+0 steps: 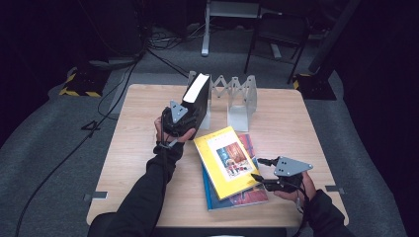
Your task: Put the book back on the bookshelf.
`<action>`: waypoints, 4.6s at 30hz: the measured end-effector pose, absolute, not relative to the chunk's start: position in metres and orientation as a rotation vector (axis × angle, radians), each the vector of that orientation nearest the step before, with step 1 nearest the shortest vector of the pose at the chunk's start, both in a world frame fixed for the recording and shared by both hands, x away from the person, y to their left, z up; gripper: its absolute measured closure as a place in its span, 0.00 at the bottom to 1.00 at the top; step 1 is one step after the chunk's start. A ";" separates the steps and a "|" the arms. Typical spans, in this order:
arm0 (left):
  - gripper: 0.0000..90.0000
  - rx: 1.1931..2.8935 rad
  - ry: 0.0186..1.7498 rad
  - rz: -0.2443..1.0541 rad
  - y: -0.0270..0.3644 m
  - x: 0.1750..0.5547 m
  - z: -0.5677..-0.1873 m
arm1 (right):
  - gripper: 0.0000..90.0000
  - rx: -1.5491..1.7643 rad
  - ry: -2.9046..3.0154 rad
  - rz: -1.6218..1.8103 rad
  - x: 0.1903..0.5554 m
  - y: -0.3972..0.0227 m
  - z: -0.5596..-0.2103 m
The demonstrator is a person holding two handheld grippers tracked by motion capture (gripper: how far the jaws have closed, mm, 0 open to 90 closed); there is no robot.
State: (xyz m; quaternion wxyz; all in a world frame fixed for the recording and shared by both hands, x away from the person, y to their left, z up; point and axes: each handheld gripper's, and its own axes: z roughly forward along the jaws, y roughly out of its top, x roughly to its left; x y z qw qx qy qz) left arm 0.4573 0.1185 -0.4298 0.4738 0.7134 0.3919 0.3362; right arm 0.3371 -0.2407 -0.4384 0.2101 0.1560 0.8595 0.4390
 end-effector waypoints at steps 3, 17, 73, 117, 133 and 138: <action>0.50 1.794 0.988 0.761 0.120 0.462 -0.445 | 0.49 0.439 2.399 1.214 0.337 -0.240 -0.440; 0.57 1.730 1.151 0.839 0.100 0.470 -0.452 | 0.49 0.428 2.408 1.210 0.338 -0.238 -0.441; 0.68 1.727 1.247 0.882 0.088 0.468 -0.469 | 0.48 0.428 2.418 1.200 0.338 -0.237 -0.443; 0.44 2.216 0.824 0.597 0.149 0.394 -0.480 | 0.38 0.542 2.457 1.268 0.323 -0.251 -0.442; 0.36 2.324 0.659 0.358 0.140 0.358 -0.493 | 0.39 0.538 2.546 1.253 0.309 -0.249 -0.447; 0.35 2.344 0.619 0.320 0.137 0.351 -0.497 | 0.41 0.571 2.577 1.222 0.309 -0.252 -0.449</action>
